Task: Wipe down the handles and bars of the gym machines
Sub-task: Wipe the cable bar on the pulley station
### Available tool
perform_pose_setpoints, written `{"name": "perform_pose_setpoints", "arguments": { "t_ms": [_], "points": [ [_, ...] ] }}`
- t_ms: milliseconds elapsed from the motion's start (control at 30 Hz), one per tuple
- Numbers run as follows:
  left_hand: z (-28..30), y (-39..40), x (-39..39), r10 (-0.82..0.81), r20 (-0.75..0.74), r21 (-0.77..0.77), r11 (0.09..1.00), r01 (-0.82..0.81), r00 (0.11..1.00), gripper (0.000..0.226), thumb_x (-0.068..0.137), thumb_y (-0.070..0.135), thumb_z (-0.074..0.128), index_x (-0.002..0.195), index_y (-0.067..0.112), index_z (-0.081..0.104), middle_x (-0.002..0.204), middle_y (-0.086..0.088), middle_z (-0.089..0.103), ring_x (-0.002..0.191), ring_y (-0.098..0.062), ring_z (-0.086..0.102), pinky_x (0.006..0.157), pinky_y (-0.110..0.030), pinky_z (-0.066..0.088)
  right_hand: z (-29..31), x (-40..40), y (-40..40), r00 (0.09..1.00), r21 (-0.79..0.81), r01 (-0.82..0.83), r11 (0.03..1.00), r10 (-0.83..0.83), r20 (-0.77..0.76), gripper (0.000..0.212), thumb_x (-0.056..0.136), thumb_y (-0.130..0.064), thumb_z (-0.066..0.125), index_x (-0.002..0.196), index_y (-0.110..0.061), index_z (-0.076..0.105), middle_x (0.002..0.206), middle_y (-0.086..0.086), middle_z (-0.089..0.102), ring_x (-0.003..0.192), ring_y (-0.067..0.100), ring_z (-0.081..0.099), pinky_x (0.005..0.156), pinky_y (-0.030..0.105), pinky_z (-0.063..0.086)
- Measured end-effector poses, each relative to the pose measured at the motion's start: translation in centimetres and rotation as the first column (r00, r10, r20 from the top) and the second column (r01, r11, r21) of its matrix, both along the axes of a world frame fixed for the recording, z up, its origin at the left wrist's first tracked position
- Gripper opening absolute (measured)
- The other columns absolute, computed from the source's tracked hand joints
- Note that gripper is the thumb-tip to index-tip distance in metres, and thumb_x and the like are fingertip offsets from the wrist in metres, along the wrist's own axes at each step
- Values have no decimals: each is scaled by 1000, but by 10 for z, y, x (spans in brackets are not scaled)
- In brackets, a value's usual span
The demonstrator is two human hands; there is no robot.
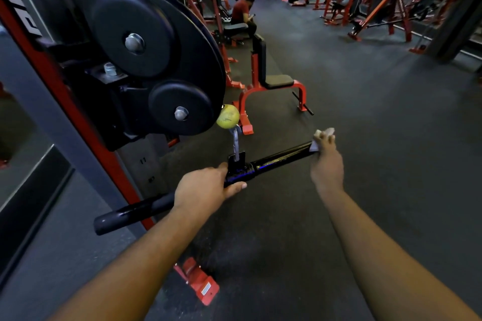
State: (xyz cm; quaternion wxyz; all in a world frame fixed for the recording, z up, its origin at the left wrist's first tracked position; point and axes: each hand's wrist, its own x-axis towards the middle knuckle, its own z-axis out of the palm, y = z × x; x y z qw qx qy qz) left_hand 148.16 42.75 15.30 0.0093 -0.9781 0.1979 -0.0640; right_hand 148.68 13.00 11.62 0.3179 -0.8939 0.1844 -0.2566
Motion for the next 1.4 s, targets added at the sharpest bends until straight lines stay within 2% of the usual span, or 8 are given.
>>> {"name": "perform_pose_setpoints", "arguments": {
  "t_ms": [200,300,500,867,967,1100,1267,1400],
  "points": [
    [4,5,5,8,61,47,999,-10,998,67,92,82,33,129,29,52,89,5,63,78,-15,66,59,-33,54,-23,-31,107,933,37,-335,941,326,154,58,92,16,47,143,-9,57,154,-7,39,150,15,27,121,16,15],
    [4,8,7,10,58,52,999,-13,998,67,91,82,36,128,28,53,91,4,65,78,-16,66,62,-33,56,-14,-45,116,858,89,-500,861,480,181,60,92,11,48,145,-16,56,154,-1,47,143,10,41,121,27,30],
    [3,3,5,1,-35,19,1000,0,999,70,91,83,33,134,31,50,92,6,65,80,-15,66,64,-34,56,6,-14,5,984,136,-12,991,-12,180,53,92,9,48,138,-13,62,148,8,56,143,25,45,115,48,40],
    [10,11,8,-11,11,63,998,11,1000,66,92,81,35,130,29,51,89,6,62,80,-15,66,64,-34,55,-30,-46,112,854,155,-501,851,458,247,62,96,8,50,149,-22,50,158,-8,41,150,16,33,121,35,32],
    [10,13,9,-29,14,79,997,28,999,67,91,82,33,125,28,53,89,5,63,82,-17,67,64,-34,56,-21,-34,58,912,175,-294,940,220,346,58,97,4,52,148,-22,53,153,-2,50,144,25,44,118,47,39],
    [10,9,8,-41,-5,82,996,42,999,70,91,83,33,129,27,52,88,5,63,80,-17,66,61,-34,53,-13,-4,-1,995,23,-56,998,54,83,37,98,0,48,131,-7,65,144,13,59,145,27,41,120,46,32],
    [9,9,5,-30,17,81,996,28,999,68,92,82,33,130,28,51,83,7,57,77,-17,65,57,-33,48,-17,-11,71,975,-157,-196,968,209,72,24,97,-5,52,112,-7,70,126,18,64,125,40,54,114,52,34],
    [11,12,9,-29,29,104,994,26,999,65,93,79,37,131,28,51,93,4,65,80,-16,66,60,-33,51,-14,-24,119,884,-85,-461,883,466,39,39,95,-2,55,129,-16,67,141,1,61,140,18,46,124,43,19]
  ]
}}
